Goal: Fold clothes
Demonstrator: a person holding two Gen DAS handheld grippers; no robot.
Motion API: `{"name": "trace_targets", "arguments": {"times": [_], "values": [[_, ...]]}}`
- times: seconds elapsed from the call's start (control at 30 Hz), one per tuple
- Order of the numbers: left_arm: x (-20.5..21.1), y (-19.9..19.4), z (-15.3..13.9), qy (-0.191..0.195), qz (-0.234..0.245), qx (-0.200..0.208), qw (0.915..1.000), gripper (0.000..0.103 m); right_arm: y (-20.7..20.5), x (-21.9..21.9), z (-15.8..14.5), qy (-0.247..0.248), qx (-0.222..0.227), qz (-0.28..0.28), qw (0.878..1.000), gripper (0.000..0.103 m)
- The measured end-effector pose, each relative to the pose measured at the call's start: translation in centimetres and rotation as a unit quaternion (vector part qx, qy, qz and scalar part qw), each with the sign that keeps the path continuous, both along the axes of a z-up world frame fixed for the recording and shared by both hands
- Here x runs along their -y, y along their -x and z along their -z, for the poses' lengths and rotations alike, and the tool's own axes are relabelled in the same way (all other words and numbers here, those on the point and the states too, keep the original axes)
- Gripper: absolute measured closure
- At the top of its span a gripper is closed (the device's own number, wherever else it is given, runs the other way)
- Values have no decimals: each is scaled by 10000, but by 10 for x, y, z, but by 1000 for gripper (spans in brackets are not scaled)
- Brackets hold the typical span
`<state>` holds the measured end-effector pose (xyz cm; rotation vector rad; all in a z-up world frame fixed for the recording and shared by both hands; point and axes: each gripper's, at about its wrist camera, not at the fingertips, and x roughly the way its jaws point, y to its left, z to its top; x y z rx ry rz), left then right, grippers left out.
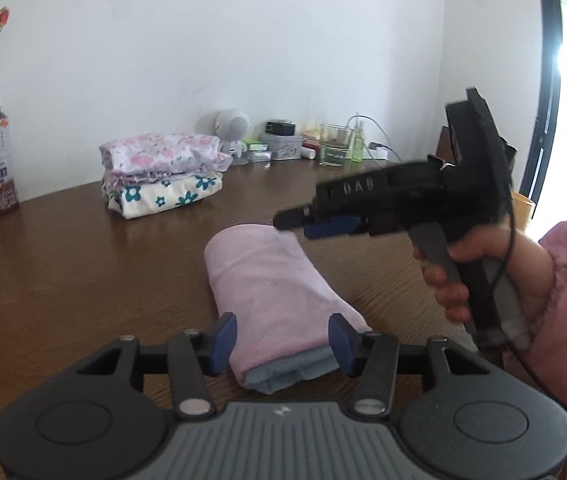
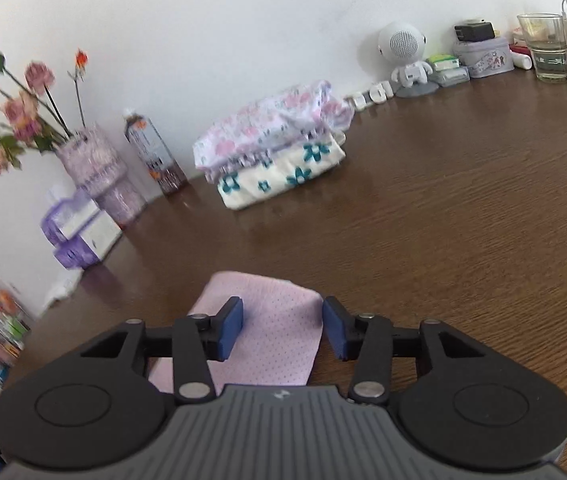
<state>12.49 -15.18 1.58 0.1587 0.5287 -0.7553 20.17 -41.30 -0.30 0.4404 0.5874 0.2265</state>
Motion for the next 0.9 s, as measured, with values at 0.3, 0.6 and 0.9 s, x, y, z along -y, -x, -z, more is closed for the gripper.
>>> {"name": "trace_targets", "arguments": {"times": [0.3, 0.6, 0.9], "values": [[12, 26, 11, -535, 11, 171, 9984, 59, -15, -3, -22, 429, 114, -304, 9986, 47], [12, 1, 24, -1011, -246, 152, 9945, 59, 74, -37, -9, 1206, 33, -796, 9895, 45], [11, -7, 25, -904, -303, 79, 9954, 96, 105, -62, 2, 1694, -24, -939, 9811, 84]]}}
